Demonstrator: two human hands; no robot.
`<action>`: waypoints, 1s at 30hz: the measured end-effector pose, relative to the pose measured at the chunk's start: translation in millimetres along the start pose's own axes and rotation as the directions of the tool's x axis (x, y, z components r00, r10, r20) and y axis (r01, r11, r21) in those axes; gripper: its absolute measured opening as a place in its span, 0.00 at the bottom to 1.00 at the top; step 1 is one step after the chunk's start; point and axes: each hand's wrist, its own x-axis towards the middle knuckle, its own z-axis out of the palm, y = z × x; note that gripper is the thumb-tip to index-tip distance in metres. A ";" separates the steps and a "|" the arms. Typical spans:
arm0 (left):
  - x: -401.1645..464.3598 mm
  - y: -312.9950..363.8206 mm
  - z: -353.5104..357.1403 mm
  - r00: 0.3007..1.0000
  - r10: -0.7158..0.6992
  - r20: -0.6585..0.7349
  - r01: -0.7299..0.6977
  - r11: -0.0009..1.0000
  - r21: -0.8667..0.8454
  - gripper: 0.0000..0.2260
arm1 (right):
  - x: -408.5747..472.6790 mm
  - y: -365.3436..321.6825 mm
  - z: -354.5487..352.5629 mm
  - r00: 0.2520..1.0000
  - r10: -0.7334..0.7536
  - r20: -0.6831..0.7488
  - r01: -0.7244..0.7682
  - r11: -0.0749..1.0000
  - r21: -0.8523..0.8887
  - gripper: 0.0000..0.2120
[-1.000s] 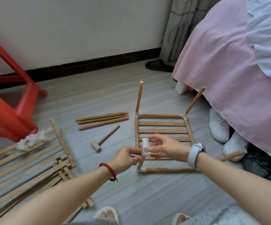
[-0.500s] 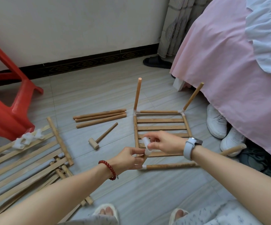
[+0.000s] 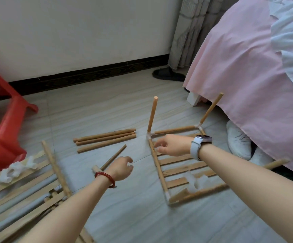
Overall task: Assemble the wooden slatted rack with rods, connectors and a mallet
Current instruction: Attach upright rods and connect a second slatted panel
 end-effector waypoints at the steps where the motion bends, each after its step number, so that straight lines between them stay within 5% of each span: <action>1: 14.5 -20.0 -4.9 0.997 -0.061 -0.056 0.062 0.998 0.008 0.17 | 16.8 -1.8 3.5 1.000 -0.009 0.008 0.010 1.000 -0.015 0.18; 7: 100.7 -111.5 -22.2 0.955 -0.239 -0.178 0.250 0.967 0.043 0.24 | 117.5 -5.4 22.1 0.996 -0.051 0.072 0.063 0.982 -0.178 0.21; 12: 161.5 -154.6 -14.5 0.950 -0.247 -0.193 0.283 0.941 0.186 0.26 | 177.4 1.9 41.8 0.990 -0.069 0.125 0.101 0.957 -0.272 0.24; 18: 199.3 -167.7 1.5 0.926 -0.149 -0.347 0.291 0.867 0.404 0.17 | 202.0 28.4 58.9 0.987 -0.069 0.147 0.104 0.962 -0.251 0.25; 22: 199.0 -166.2 8.1 0.932 -0.046 -0.360 0.224 0.854 0.469 0.14 | 203.2 39.4 61.2 0.988 -0.076 0.132 0.108 0.960 -0.260 0.24; 24: 192.6 -161.4 8.9 0.902 0.074 -0.425 0.128 0.896 0.426 0.14 | 200.7 40.1 59.6 0.993 -0.116 -0.002 0.110 0.947 -0.301 0.22; 27: 179.6 -145.6 7.3 0.768 0.382 -0.514 -0.164 0.893 0.419 0.13 | 196.6 38.2 56.3 0.952 -0.233 -0.198 0.121 0.881 -0.457 0.20; 30: 162.8 -112.5 -15.0 0.591 0.580 -0.560 -0.369 0.812 0.451 0.07 | 189.9 28.1 48.3 0.964 -0.206 -0.169 0.116 0.896 -0.428 0.20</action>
